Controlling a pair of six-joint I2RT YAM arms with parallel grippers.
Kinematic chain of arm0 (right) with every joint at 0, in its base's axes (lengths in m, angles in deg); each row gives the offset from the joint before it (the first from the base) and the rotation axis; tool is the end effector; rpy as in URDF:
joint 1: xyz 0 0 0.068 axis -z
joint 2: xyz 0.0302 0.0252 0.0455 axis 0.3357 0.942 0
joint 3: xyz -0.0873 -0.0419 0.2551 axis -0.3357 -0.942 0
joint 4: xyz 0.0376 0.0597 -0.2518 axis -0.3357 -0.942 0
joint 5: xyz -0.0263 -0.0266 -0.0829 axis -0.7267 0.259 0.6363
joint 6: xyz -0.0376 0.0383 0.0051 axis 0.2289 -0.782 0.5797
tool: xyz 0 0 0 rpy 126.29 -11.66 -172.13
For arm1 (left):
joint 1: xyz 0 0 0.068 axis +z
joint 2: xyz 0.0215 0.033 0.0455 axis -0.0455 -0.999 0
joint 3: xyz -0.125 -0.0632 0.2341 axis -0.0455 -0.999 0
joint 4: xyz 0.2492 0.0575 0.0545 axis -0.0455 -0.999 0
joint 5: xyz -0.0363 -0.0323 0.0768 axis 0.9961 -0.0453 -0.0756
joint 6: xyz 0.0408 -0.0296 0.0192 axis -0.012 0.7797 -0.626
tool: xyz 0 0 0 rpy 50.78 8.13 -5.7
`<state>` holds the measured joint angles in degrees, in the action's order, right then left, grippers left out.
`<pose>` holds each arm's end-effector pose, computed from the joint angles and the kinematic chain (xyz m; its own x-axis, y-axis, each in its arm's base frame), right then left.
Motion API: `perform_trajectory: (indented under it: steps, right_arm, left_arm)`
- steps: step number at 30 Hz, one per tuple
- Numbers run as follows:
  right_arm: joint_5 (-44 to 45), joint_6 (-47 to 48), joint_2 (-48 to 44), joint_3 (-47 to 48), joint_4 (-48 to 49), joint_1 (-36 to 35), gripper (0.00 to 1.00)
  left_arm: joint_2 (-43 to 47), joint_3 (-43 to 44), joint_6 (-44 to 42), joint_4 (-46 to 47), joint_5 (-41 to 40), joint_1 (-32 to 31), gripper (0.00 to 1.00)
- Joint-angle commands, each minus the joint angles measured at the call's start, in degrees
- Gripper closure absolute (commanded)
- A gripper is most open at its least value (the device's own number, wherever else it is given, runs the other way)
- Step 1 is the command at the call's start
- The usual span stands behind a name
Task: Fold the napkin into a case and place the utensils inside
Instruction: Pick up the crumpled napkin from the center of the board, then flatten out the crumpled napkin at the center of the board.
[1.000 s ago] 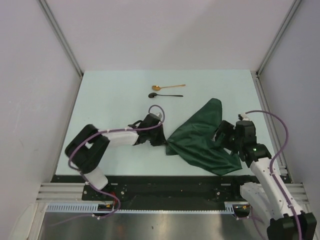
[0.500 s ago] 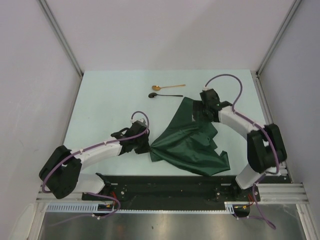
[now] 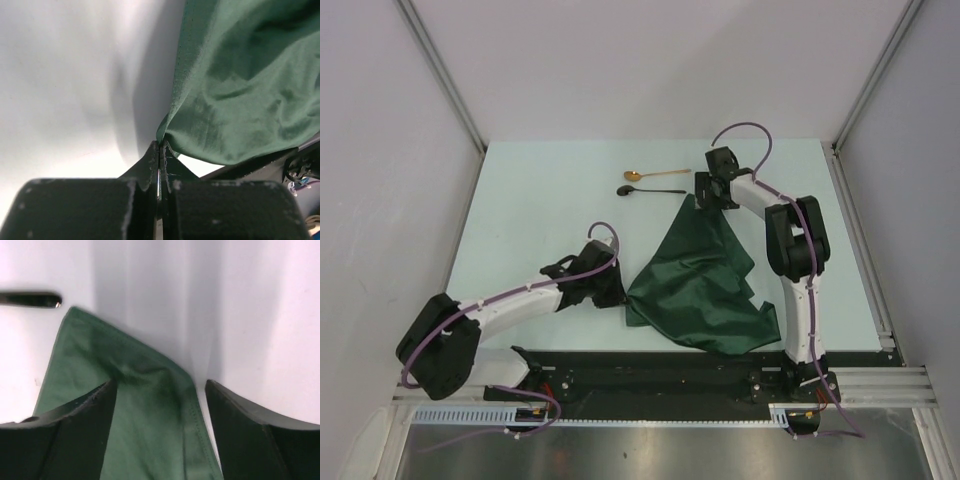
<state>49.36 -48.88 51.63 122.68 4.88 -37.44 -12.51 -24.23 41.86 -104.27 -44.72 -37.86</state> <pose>0.4639 0.1440 0.1702 -0.7958 -0.0414 -0.6042 -0.0609 0.9981 0.0119 0.1828 -0.1612 0.1749 -0.9337 -0.1548 -0.3230 0.0193 0.8787 -0.4770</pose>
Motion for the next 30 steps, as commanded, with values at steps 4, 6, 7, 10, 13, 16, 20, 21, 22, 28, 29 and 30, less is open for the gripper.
perform_trajectory:
  steps: [4, 6, 7, 10, 13, 16, 20, 21, 22, 28, 29, 30]
  right_arm:
    - [-4.1, -1.2, -0.4, 0.3, 0.6, 0.8, 0.55]
    - [-6.1, -1.4, -1.3, 1.6, -0.3, 1.2, 0.78]
    - [-6.1, -1.4, -1.9, 2.6, -1.1, 1.6, 0.91]
    - [-4.7, -0.7, -6.9, 4.8, -3.5, 2.3, 1.00]
    - [-3.8, 0.6, -13.5, 8.2, -7.6, 3.1, 1.00]
    - [-3.6, 1.4, -21.3, 11.4, -11.8, 3.5, 1.00]
    - [-4.2, 1.6, -33.5, 10.1, -14.0, 2.0, 1.00]
    - [-4.1, 1.8, -35.9, 8.8, -13.7, 1.7, 1.00]
    - [-4.1, 1.6, -39.2, 7.3, -13.1, 1.1, 1.00]
    - [-2.1, 0.3, -59.9, -6.9, -6.9, 2.9, 1.00]
    - [-1.4, 0.3, -61.9, -7.5, -6.7, 3.6, 1.00]
    - [-1.0, 0.5, -64.3, -8.4, -6.5, 4.7, 1.00]
  left_arm:
    - [6.0, 3.5, -3.9, -3.7, -0.7, 2.4, 1.00]
    - [7.0, 4.4, -4.4, -4.7, 0.1, 3.6, 1.00]
    - [8.3, 4.8, -5.2, -5.1, 0.4, 5.3, 1.00]
    - [11.1, 7.7, -6.5, -8.3, 0.3, 9.7, 1.00]
    - [16.0, 11.6, -8.2, -11.1, -0.2, 14.0, 1.00]
    - [20.6, 16.2, -10.0, -13.0, -0.6, 17.2, 1.00]
    - [24.3, 23.9, -13.5, -13.4, 0.9, 19.1, 1.00]
    - [24.3, 25.4, -15.5, -13.4, 1.9, 19.2, 1.00]
    - [24.2, 26.6, -16.5, -13.3, 3.1, 19.2, 1.00]
    - [22.4, 32.0, -21.3, -7.9, 21.4, 19.3, 1.00]
    - [22.1, 32.7, -20.9, -5.6, 25.6, 19.3, 1.00]
    - [21.8, 32.6, -18.2, -3.6, 32.4, 19.0, 1.00]
